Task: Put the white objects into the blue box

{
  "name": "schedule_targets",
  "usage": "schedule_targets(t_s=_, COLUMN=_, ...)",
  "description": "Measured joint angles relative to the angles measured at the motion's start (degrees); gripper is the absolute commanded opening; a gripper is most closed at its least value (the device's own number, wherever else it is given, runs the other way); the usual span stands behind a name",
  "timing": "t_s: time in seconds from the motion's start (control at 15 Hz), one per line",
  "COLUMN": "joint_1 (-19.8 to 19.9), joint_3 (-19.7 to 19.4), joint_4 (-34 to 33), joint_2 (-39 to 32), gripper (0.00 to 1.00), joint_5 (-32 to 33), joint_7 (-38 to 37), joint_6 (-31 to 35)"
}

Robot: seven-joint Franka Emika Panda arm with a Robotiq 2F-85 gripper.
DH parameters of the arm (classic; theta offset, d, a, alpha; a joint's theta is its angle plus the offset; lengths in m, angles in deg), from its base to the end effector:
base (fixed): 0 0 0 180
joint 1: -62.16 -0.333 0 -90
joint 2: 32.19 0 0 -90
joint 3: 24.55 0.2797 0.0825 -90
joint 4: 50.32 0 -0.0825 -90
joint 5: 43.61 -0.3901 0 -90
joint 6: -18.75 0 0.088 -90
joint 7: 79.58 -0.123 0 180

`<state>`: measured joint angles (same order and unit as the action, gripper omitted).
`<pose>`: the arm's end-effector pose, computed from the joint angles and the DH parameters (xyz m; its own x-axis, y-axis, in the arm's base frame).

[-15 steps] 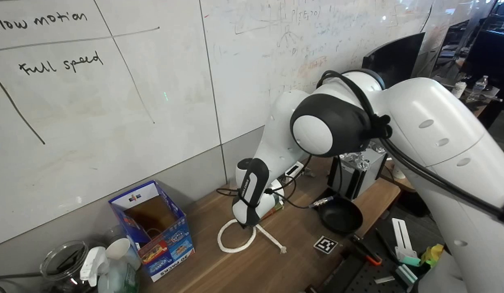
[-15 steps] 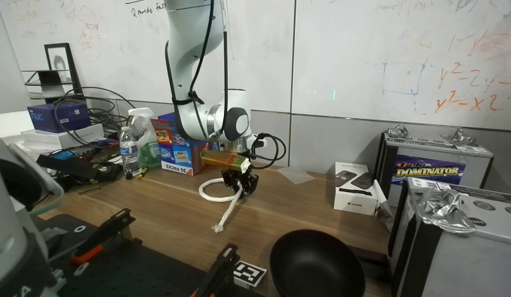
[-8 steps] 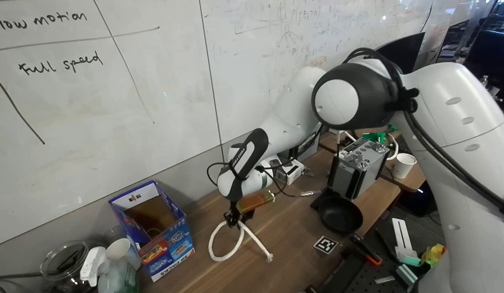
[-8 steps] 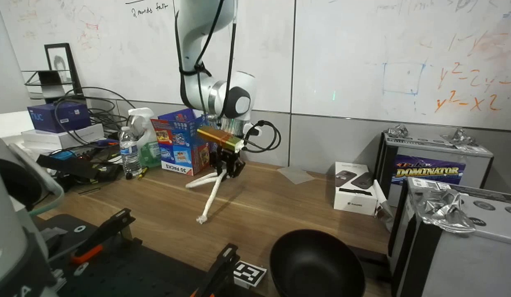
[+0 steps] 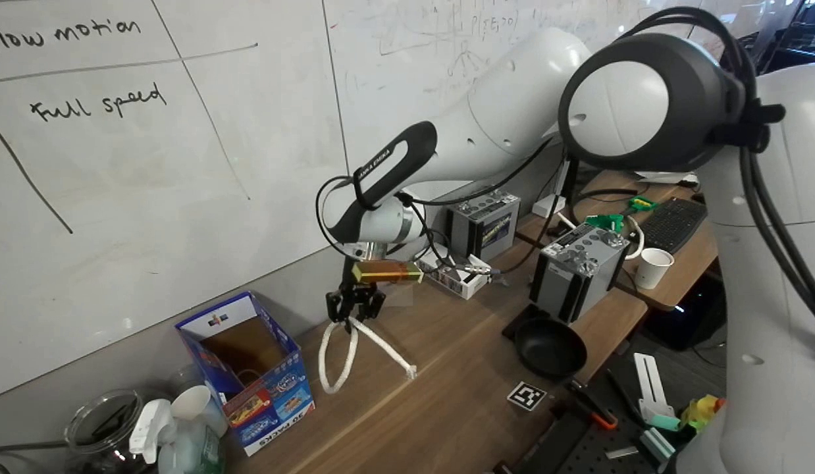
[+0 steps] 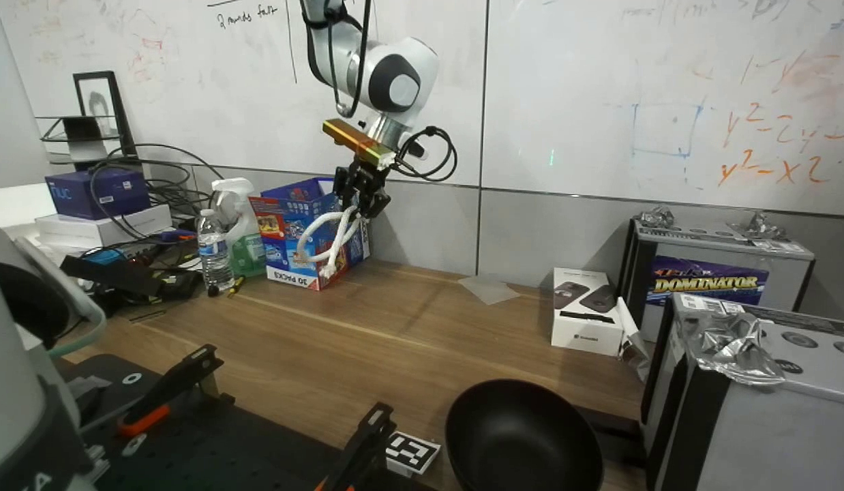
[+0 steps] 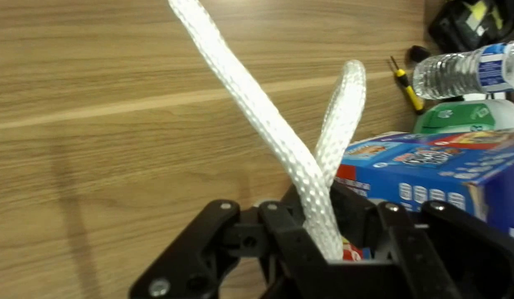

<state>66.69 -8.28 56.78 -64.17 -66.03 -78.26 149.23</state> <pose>0.5954 0.1376 0.1679 0.9809 -0.0410 -0.1902 -0.1145 -0.9120 -0.3938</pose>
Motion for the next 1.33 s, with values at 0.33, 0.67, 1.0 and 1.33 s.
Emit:
schedule_targets(t_s=0.33, joint_1=-3.9, joint_3=-1.4, joint_4=-4.0, joint_2=4.1, gripper=0.02, joint_5=-1.3, joint_7=-3.1, joint_6=-2.0)
schedule_targets(t_s=0.67, joint_1=-8.9, joint_3=-4.4, joint_4=-8.2, joint_2=6.8, gripper=0.02, joint_5=1.6, joint_7=-8.8, joint_6=-2.0)
schedule_targets(t_s=1.0, joint_1=-12.0, joint_3=-6.3, joint_4=-11.6, joint_2=8.6, gripper=0.02, joint_5=6.0, joint_7=-13.5, joint_6=-2.0)
schedule_targets(t_s=1.33, joint_1=-14.5, joint_3=-6.6, joint_4=-12.5, joint_2=8.4, gripper=0.02, joint_5=8.2, joint_7=-16.0, joint_6=-2.0)
